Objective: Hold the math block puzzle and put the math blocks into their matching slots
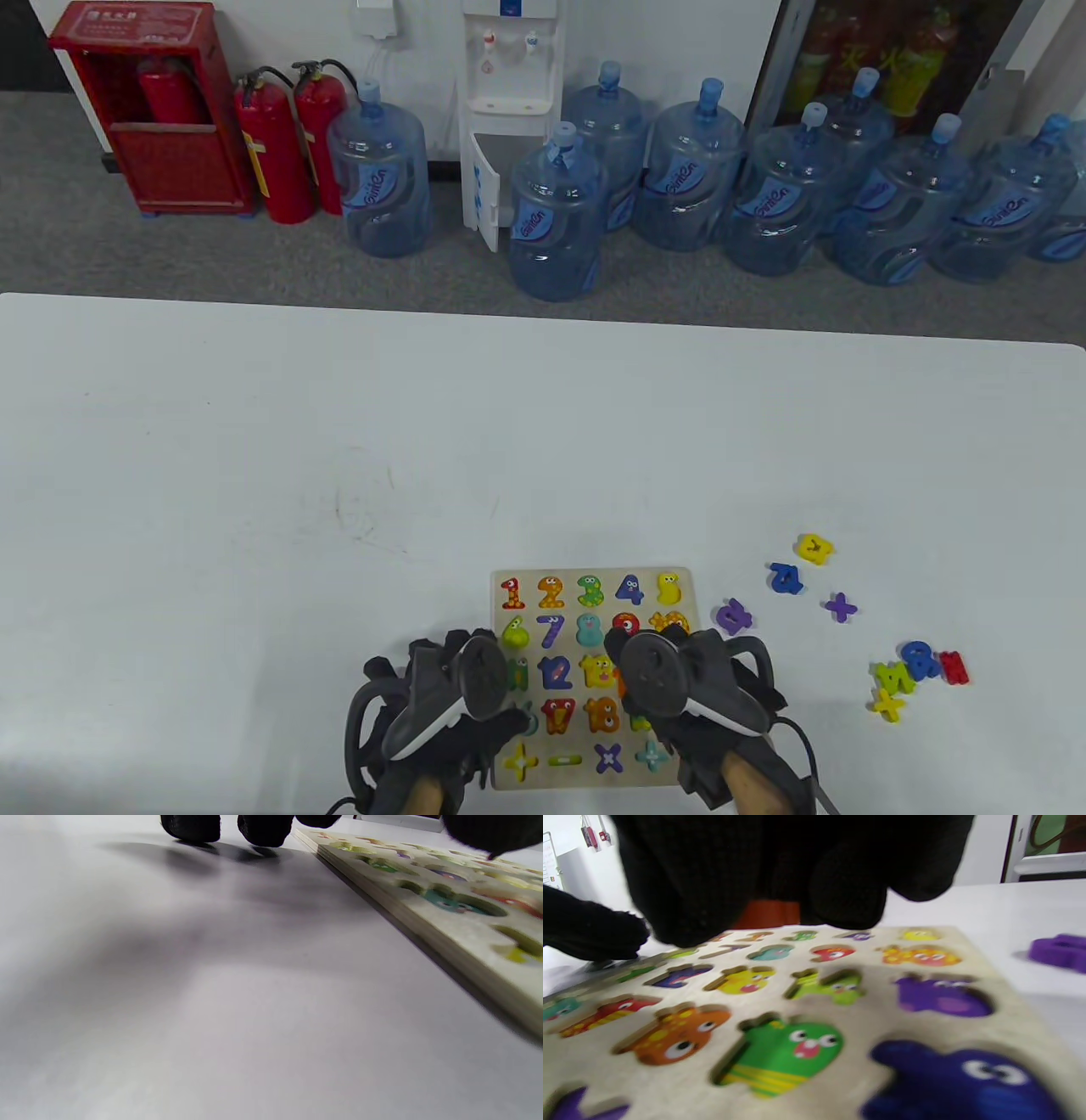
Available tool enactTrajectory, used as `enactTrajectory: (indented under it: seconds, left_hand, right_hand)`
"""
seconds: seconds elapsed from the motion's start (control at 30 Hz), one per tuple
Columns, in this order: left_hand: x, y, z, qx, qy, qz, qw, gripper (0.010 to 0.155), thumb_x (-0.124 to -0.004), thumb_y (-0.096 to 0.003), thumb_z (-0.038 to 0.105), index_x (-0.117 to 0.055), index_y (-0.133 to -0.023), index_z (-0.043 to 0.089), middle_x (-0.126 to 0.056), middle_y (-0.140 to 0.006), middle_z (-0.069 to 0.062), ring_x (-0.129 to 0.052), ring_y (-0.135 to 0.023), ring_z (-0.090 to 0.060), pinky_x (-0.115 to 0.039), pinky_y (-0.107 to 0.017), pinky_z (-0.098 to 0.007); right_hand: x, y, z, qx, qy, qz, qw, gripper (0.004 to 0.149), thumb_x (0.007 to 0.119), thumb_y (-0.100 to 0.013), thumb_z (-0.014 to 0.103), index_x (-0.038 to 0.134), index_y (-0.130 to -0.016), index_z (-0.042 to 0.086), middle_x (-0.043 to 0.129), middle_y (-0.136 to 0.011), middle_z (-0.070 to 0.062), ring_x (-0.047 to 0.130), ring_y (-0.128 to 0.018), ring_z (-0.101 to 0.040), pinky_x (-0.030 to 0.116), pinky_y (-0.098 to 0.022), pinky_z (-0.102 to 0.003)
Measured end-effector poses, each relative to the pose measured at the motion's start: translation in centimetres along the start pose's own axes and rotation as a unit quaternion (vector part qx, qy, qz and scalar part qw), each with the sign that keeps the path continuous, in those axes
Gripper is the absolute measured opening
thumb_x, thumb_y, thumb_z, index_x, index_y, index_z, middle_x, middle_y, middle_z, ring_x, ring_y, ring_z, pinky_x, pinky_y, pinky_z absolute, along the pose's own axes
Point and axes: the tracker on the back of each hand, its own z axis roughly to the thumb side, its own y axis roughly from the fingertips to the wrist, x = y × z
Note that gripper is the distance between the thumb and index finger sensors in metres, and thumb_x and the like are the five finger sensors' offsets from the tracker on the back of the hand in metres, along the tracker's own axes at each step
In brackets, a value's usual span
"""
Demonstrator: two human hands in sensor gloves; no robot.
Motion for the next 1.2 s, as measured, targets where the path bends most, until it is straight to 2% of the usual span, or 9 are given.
enactTrajectory:
  seconds: [0.07, 0.17, 0.27, 0.37, 0.57, 0.87, 0.97, 1.07, 1.2]
  left_hand:
    - [-0.1, 0.1, 0.2, -0.005, -0.012, -0.007, 1.000, 0.088, -0.071, -0.0319, 0.066, -0.041, -0.107, 0.032, -0.042, -0.115, 0.004, -0.043, -0.110, -0.046, -0.036, -0.068, -0.082]
    - [-0.3, 0.1, 0.4, -0.009, -0.022, -0.014, 1.000, 0.087, -0.073, -0.0317, 0.064, -0.041, -0.107, 0.033, -0.040, -0.115, 0.005, -0.041, -0.110, -0.046, -0.034, -0.068, -0.082]
    - [-0.4, 0.2, 0.6, -0.010, -0.035, -0.016, 0.999, 0.088, -0.073, -0.0317, 0.064, -0.040, -0.107, 0.033, -0.039, -0.115, 0.006, -0.040, -0.111, -0.046, -0.034, -0.068, -0.081]
    - [-0.5, 0.1, 0.6, -0.011, -0.026, -0.017, 0.999, 0.087, -0.073, -0.0318, 0.064, -0.040, -0.107, 0.033, -0.038, -0.115, 0.006, -0.039, -0.110, -0.046, -0.034, -0.068, -0.081]
    - [-0.6, 0.2, 0.6, -0.020, -0.013, -0.036, 0.999, 0.089, -0.072, -0.0318, 0.064, -0.037, -0.107, 0.032, -0.033, -0.115, 0.003, -0.034, -0.110, -0.047, -0.033, -0.068, -0.082]
    - [-0.6, 0.3, 0.6, -0.023, -0.008, -0.043, 0.999, 0.089, -0.072, -0.0320, 0.064, -0.036, -0.107, 0.031, -0.032, -0.114, 0.003, -0.032, -0.109, -0.047, -0.033, -0.068, -0.081]
    - [-0.6, 0.3, 0.6, -0.024, -0.006, -0.046, 0.999, 0.090, -0.072, -0.0321, 0.064, -0.035, -0.107, 0.031, -0.030, -0.114, 0.002, -0.030, -0.109, -0.048, -0.033, -0.068, -0.081]
    - [-0.6, 0.4, 0.5, -0.018, -0.010, -0.044, 0.999, 0.089, -0.072, -0.0321, 0.064, -0.034, -0.107, 0.031, -0.030, -0.114, 0.003, -0.031, -0.109, -0.045, -0.033, -0.068, -0.081]
    - [-0.6, 0.4, 0.3, -0.017, -0.003, -0.044, 0.999, 0.089, -0.072, -0.0322, 0.063, -0.034, -0.106, 0.031, -0.030, -0.114, 0.003, -0.030, -0.109, -0.044, -0.035, -0.069, -0.079]
  right_hand:
    - [1.0, 0.0, 1.0, -0.017, 0.000, 0.002, 1.000, 0.066, 0.089, -0.024, 0.033, 0.074, -0.088, 0.023, 0.082, -0.086, -0.003, 0.087, -0.070, -0.023, 0.073, -0.058, -0.044]
    - [2.2, 0.2, 2.2, -0.025, 0.079, -0.003, 0.997, 0.066, 0.089, -0.023, 0.033, 0.075, -0.087, 0.024, 0.083, -0.085, -0.002, 0.088, -0.070, -0.022, 0.074, -0.058, -0.043]
    - [2.6, 0.2, 2.8, -0.027, 0.114, 0.001, 0.993, 0.067, 0.089, -0.021, 0.035, 0.075, -0.087, 0.026, 0.083, -0.085, -0.002, 0.088, -0.069, -0.021, 0.074, -0.058, -0.042]
    - [2.7, 0.2, 3.0, -0.030, 0.089, -0.001, 0.996, 0.066, 0.089, -0.023, 0.034, 0.075, -0.086, 0.025, 0.082, -0.085, -0.002, 0.088, -0.070, -0.022, 0.074, -0.059, -0.043]
    - [3.0, 1.1, 3.3, -0.051, 0.108, -0.028, 0.992, 0.064, 0.088, -0.022, 0.034, 0.076, -0.085, 0.028, 0.083, -0.086, 0.000, 0.089, -0.070, -0.020, 0.075, -0.058, -0.042]
    - [2.9, 1.5, 3.0, -0.056, 0.096, -0.026, 0.993, 0.064, 0.088, -0.020, 0.040, 0.078, -0.083, 0.031, 0.083, -0.085, 0.003, 0.089, -0.070, -0.019, 0.075, -0.058, -0.041]
    - [2.9, 1.6, 3.0, -0.059, 0.096, -0.024, 0.993, 0.061, 0.084, -0.023, 0.040, 0.078, -0.083, 0.032, 0.083, -0.086, 0.003, 0.089, -0.071, -0.019, 0.076, -0.058, -0.041]
    - [2.5, 1.6, 2.4, -0.044, 0.081, -0.036, 0.995, 0.056, 0.077, -0.028, 0.038, 0.078, -0.083, 0.031, 0.082, -0.087, 0.002, 0.089, -0.071, -0.019, 0.075, -0.058, -0.041]
    - [2.0, 1.3, 0.1, 0.000, 0.069, -0.044, 0.997, 0.060, 0.078, -0.027, 0.041, 0.075, -0.086, 0.030, 0.079, -0.090, 0.001, 0.086, -0.074, -0.021, 0.073, -0.059, -0.042]
